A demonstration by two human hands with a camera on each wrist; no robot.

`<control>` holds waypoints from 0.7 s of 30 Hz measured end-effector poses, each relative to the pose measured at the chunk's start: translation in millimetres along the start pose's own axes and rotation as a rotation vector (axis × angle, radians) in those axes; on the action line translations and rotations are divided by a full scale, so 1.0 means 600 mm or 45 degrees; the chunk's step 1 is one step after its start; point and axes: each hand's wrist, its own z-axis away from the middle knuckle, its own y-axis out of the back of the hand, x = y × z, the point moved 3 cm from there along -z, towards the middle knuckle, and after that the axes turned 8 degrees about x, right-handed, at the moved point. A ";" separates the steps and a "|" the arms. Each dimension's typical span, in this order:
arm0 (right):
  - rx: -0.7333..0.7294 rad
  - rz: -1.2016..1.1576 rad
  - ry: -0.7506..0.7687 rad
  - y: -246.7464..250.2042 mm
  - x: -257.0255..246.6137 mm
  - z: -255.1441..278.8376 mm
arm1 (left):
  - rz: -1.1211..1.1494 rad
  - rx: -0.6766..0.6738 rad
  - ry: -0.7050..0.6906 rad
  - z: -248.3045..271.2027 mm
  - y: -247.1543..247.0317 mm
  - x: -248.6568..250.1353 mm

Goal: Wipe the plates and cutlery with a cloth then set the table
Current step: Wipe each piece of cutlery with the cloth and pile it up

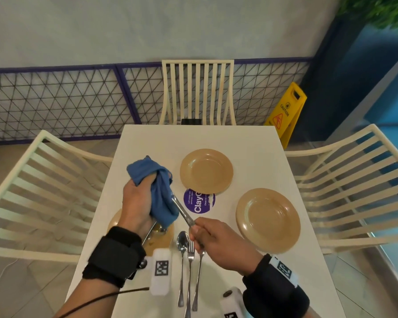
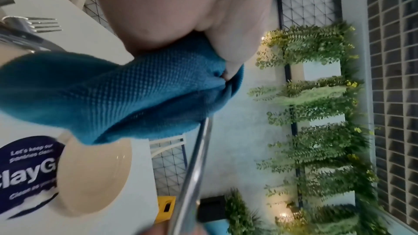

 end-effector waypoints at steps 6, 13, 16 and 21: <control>-0.057 -0.098 -0.047 0.000 0.009 0.017 | -0.064 -0.115 0.080 0.007 0.012 -0.027; -0.015 -0.107 -0.040 0.011 0.002 0.013 | -0.059 -0.138 0.175 0.027 -0.001 -0.044; -0.042 -0.131 -0.018 0.010 0.008 0.028 | -0.120 -0.178 0.092 0.027 -0.003 -0.019; -0.046 -0.137 0.008 0.006 0.007 0.023 | 0.023 -0.012 0.138 0.014 -0.007 -0.008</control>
